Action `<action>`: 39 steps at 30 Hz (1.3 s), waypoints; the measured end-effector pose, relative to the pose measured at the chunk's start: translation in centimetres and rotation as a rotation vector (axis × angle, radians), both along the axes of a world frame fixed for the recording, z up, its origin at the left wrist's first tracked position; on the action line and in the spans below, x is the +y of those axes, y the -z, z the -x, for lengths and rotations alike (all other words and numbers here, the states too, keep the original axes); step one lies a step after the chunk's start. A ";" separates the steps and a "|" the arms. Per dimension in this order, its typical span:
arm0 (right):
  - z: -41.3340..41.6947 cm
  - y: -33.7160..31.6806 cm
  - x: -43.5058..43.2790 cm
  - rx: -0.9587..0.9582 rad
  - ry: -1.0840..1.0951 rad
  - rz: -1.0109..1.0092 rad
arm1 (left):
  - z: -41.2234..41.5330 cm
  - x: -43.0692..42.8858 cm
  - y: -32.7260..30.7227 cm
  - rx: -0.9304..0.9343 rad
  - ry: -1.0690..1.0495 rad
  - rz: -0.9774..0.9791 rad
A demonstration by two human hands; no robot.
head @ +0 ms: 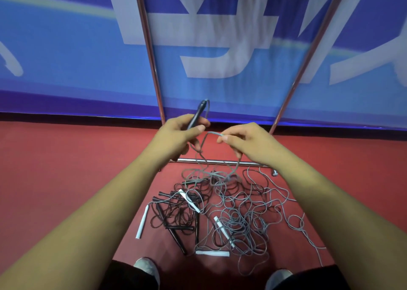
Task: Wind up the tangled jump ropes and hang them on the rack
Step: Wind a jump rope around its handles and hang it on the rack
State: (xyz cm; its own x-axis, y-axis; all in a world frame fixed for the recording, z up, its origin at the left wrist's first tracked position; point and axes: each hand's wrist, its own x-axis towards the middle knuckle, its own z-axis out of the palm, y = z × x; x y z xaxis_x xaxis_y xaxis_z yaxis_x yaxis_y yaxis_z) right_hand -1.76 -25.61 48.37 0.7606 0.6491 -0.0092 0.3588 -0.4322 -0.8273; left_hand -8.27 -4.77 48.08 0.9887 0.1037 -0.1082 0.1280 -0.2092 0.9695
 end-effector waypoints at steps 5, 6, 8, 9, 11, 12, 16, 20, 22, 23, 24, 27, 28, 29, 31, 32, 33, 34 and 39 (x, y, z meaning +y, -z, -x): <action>-0.1 -0.8 0.1 0.046 0.017 -0.087 | 0.1 -1.0 -0.3 0.056 0.148 -0.008; -0.3 -0.5 -0.3 0.074 0.004 -0.060 | 0.0 -1.0 -0.4 0.046 0.098 0.052; -0.9 0.5 -1.2 0.121 -0.043 0.048 | -0.3 -0.7 -0.6 0.001 -0.024 0.206; -1.2 1.2 -1.8 0.144 -0.071 0.128 | -0.4 -0.6 -0.7 -0.028 -0.077 0.264; -1.6 2.4 -3.1 0.212 -0.114 0.303 | -0.5 0.1 -0.8 -0.074 -0.177 0.361; -1.7 2.9 -3.8 0.248 -0.122 0.384 | -0.7 0.6 -0.8 -0.086 -0.232 0.406; -2.2 3.8 -4.9 0.277 0.034 0.229 | -1.0 3.0 0.2 -0.049 -0.393 0.047; -1.8 1.2 -2.8 0.205 0.056 0.000 | -0.9 2.5 0.9 -0.016 -0.391 -0.221; -0.5 0.0 -1.3 0.144 -0.015 0.031 | -0.6 1.0 0.5 -0.045 -0.270 -0.138; 0.0 -0.4 -0.7 0.118 -0.038 0.035 | -0.4 0.2 0.3 -0.039 -0.159 -0.085; 0.3 -0.7 -0.2 0.099 -0.043 0.013 | -0.2 -0.6 0.1 -0.016 -0.033 -0.039; 0.2 -1.1 0.5 0.056 0.006 -0.101 | 0.5 -1.6 -0.3 0.057 0.221 -0.081; -0.1 -1.0 0.4 0.046 0.018 -0.108 | 0.5 -1.6 -0.3 0.068 0.209 -0.087; -0.5 -0.8 0.1 0.045 0.014 -0.084 | 0.3 -1.6 -0.4 0.069 0.154 -0.054; -1.1 0.3 -0.8 0.102 -0.051 0.048 | 0.1 -1.3 -0.7 0.037 0.010 0.151; -1.4 1.1 -1.5 0.126 -0.094 0.170 | -0.1 -0.9 -0.8 -0.008 -0.060 0.279; -1.6 1.9 -2.2 0.136 -0.129 0.324 | -0.4 -0.4 -1.0 -0.054 -0.127 0.386; -1.9 2.9 -3.1 0.149 -0.141 0.469 | -0.6 0.3 -1.2 -0.089 -0.183 0.438; -2.9 4.4 -5.4 0.241 0.145 0.191 | -0.8 2.6 0.0 -0.029 -0.341 0.036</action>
State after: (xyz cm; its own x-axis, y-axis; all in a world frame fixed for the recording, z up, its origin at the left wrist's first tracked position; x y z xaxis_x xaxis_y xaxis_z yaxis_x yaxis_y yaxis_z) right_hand 1.14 -31.04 43.99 0.8060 0.5037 -0.3108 0.0866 -0.6199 -0.7799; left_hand -7.46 -2.12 48.08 0.9007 0.4250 -0.0901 0.1570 -0.1250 0.9797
